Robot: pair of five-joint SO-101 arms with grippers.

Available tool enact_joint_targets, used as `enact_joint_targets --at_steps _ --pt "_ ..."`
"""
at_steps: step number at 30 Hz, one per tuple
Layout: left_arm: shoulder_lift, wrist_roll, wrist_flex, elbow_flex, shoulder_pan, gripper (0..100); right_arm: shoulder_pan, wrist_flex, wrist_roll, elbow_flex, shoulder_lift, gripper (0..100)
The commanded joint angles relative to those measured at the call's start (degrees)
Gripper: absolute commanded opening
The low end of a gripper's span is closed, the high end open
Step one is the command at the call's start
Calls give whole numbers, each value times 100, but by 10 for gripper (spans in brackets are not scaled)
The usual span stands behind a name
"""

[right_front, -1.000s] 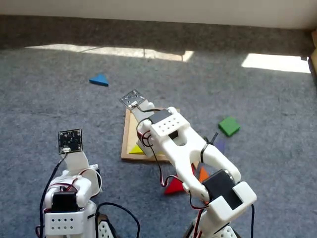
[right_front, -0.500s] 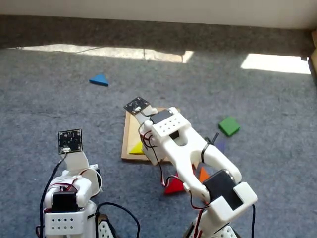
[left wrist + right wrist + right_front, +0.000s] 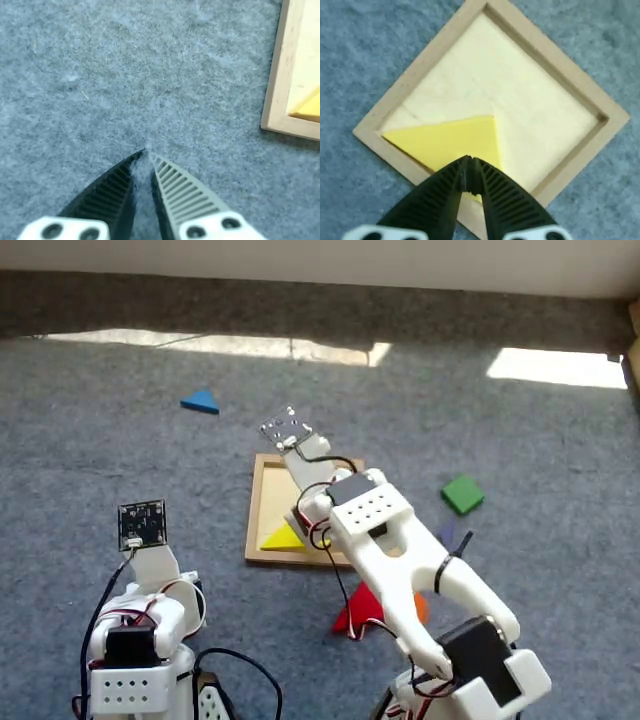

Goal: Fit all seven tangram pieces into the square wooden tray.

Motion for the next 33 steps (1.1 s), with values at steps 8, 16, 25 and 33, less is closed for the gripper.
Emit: enact_joint_targets --at_steps 8,16,25,33 --pt "-92 -44 26 110 84 5 57 752 -9 -31 488 15" --pt "-92 -44 26 110 84 5 84 1437 -9 4 -312 15" --pt "-92 -44 26 110 84 5 866 2229 -132 13 -2352 27" --pt "-92 -44 26 110 84 5 646 2527 -1846 1007 -2756 280"
